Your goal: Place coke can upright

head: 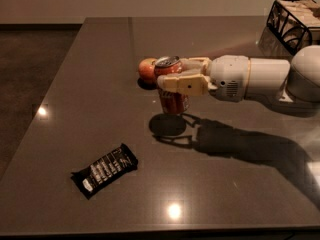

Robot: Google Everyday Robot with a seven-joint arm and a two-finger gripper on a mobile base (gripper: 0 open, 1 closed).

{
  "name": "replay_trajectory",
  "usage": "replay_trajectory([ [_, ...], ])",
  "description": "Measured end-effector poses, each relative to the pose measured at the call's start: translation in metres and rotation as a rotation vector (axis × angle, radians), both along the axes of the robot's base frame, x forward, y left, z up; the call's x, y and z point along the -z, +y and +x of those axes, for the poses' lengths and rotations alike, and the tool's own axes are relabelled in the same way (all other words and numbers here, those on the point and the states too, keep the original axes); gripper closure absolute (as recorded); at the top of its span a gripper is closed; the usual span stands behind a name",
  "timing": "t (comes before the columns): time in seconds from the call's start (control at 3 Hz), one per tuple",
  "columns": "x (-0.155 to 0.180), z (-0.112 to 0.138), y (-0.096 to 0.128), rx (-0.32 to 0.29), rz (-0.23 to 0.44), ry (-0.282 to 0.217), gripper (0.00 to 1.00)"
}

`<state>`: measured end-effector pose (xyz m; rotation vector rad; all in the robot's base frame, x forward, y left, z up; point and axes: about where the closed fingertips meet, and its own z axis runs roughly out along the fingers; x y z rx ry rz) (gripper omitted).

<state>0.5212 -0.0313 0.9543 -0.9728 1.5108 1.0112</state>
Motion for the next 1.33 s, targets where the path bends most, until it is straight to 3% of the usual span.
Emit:
replay_trajectory([
  [0.67,0.012,-0.002,0.007,-0.019,0.080,-0.062,1.00],
  [1.33,0.027,-0.004,0.010,-0.012,0.091,-0.090,1.00],
])
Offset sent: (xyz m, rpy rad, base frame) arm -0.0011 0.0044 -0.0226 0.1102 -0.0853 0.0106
